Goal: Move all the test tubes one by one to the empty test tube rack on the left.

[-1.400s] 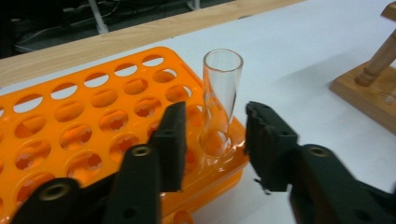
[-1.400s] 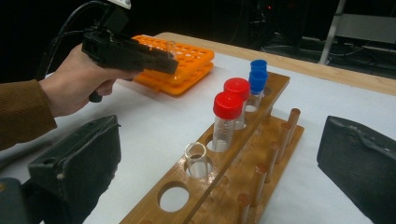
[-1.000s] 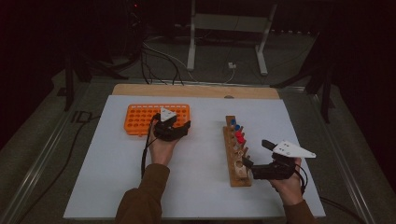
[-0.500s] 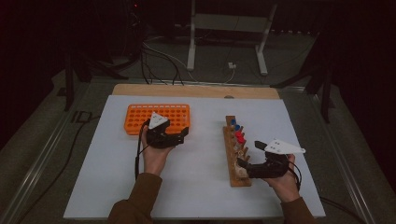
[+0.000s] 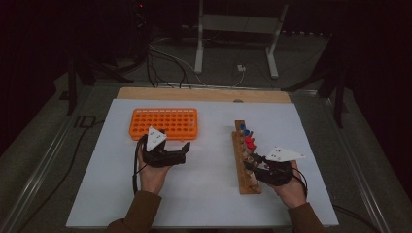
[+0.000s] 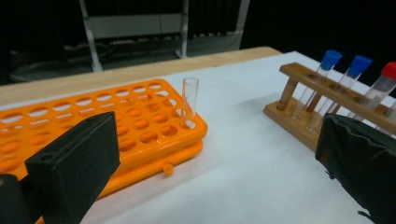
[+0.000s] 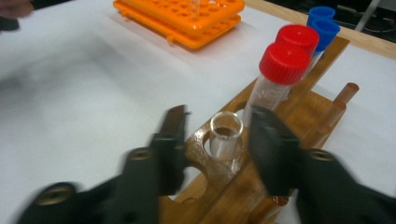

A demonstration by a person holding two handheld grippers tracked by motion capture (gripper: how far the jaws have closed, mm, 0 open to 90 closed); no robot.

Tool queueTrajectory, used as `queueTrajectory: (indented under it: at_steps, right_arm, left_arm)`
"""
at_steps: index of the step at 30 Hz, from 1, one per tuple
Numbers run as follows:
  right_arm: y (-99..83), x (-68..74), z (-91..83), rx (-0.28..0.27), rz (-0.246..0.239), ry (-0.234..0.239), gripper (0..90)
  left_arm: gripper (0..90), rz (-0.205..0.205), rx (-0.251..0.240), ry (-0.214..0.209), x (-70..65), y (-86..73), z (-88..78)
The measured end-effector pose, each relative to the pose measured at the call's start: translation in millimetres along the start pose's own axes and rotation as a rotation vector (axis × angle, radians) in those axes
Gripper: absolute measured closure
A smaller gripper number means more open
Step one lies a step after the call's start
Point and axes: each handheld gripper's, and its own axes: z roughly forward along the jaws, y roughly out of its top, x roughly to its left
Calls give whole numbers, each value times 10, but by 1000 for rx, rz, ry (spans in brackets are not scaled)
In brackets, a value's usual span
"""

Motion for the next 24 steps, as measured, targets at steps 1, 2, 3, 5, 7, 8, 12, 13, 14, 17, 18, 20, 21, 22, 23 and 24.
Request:
queueTrajectory:
  at_steps: [1,2,3,5,7,8,12,13,14,17,18,20,21,22,23,24]
  right_arm:
    - [-5,-1,4,3,-6,-1,667]
    - [-9,-2,7,6,-13,-5,705]
    - [-11,0,10,9,-15,-9,731]
    - [-13,-3,21,8,-16,-12,755]
    - [-8,-7,33,5,-7,-17,757]
    - [-6,-11,40,5,-4,-17,756]
    - [0,-16,72,4,3,-20,752]
    - [3,-13,77,5,3,-22,754]
    - [5,-10,80,5,0,-25,755]
    - [8,-7,86,4,-3,-27,759]
    - [8,-5,86,4,-4,-29,760]
    - [8,-2,87,2,-8,-32,763]
    - [10,0,84,5,-7,-32,762]
    - [13,2,77,6,-6,-31,763]
    - [17,4,69,3,-5,-31,762]
    - [23,4,58,1,-3,-31,762]
  left_arm:
    - [4,-4,-7,-5,-3,-3,-22]
    - [4,-6,-11,-6,-5,-8,-45]
    - [4,-7,-15,-10,-5,-13,-65]
    - [4,-13,-12,-23,-9,-28,-94]
    - [4,-18,-11,-29,-19,-52,-117]
    - [4,-12,-8,-27,-24,-63,-125]
    - [8,-9,8,-38,-38,-103,-140]
    - [7,-12,8,-40,-40,-109,-143]
    - [8,-17,9,-43,-41,-112,-144]
    - [8,-20,8,-49,-53,-115,-145]
    - [8,-17,10,-50,-60,-116,-144]
    - [8,-14,15,-54,-80,-119,-139]
    - [8,-6,22,-56,-88,-121,-135]
    - [8,1,29,-62,-96,-121,-132]
    - [8,7,35,-67,-100,-119,-132]
    - [8,6,36,-73,-108,-115,-134]
